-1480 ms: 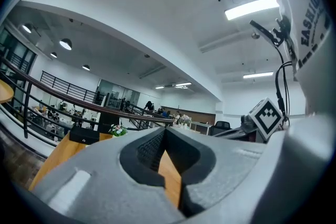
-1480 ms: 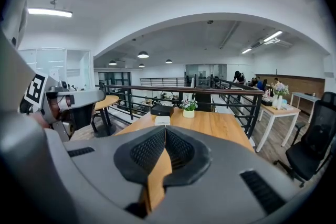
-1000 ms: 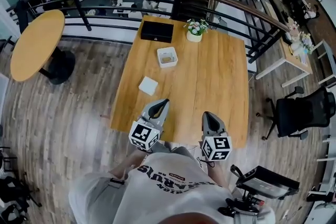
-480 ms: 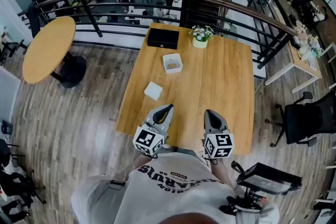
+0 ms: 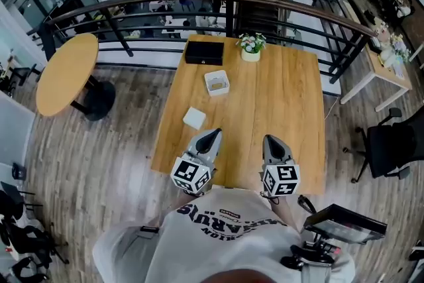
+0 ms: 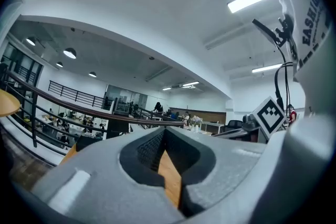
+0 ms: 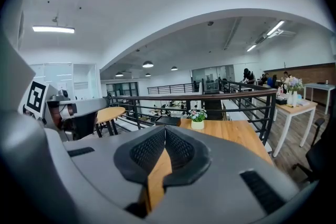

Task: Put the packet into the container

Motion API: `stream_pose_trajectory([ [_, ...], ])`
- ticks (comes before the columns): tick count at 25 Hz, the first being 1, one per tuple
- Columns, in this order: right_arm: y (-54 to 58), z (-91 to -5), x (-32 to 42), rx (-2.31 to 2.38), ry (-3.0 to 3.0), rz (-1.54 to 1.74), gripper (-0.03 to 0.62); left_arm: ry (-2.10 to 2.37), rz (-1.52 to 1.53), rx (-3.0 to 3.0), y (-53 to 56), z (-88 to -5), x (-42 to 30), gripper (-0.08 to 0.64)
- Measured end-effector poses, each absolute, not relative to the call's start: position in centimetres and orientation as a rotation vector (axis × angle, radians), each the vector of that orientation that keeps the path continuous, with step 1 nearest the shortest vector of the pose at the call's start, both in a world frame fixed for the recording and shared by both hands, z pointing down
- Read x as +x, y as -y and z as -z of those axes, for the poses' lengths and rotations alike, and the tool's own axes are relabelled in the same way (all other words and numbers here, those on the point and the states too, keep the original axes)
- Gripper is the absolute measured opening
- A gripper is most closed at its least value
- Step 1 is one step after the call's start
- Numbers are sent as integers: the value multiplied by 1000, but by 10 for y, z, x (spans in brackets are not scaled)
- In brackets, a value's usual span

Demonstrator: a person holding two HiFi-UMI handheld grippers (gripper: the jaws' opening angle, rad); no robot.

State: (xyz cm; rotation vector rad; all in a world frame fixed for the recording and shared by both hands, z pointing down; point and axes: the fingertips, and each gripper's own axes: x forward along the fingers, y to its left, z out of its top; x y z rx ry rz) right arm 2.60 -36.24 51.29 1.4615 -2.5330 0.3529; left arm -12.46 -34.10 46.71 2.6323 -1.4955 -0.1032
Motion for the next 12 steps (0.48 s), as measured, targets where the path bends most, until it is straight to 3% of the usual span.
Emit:
stream_pose_trajectory([
  [12, 370, -525, 31, 1419, 2532, -362, 9, 1546, -1, 2545, 354, -491, -128, -2],
])
